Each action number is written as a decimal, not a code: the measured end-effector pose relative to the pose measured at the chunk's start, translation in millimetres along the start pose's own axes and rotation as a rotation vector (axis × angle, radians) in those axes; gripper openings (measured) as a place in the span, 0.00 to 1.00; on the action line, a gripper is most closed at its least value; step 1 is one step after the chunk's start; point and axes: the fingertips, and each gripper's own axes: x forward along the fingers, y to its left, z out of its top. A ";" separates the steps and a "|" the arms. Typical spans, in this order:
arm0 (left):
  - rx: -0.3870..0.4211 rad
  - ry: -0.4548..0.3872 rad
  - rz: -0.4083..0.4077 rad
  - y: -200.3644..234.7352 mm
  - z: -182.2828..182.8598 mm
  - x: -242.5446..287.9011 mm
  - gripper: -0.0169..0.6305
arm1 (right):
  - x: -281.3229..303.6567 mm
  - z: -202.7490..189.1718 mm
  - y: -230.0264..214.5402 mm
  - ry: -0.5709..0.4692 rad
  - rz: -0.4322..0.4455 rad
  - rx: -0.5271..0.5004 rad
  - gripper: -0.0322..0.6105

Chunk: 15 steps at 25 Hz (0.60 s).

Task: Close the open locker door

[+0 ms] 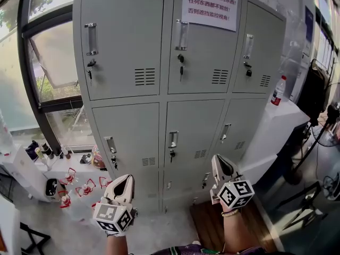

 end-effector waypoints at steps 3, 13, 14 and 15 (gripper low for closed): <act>0.022 0.011 0.001 -0.1 -4.8 2.5 0.06 | -18.8 -5.0 4.9 0.001 0.005 0.012 0.06; 0.007 -0.003 -0.040 -9.0 -7.5 16.0 0.06 | -54.9 -9.5 -26.0 0.026 -0.131 -0.016 0.06; 0.006 -0.003 -0.045 -11.2 -8.6 18.2 0.06 | -56.6 -9.7 -28.6 0.027 -0.140 -0.013 0.06; 0.006 -0.001 -0.050 -13.7 -10.0 20.5 0.06 | -58.0 -10.0 -30.6 0.029 -0.147 -0.012 0.05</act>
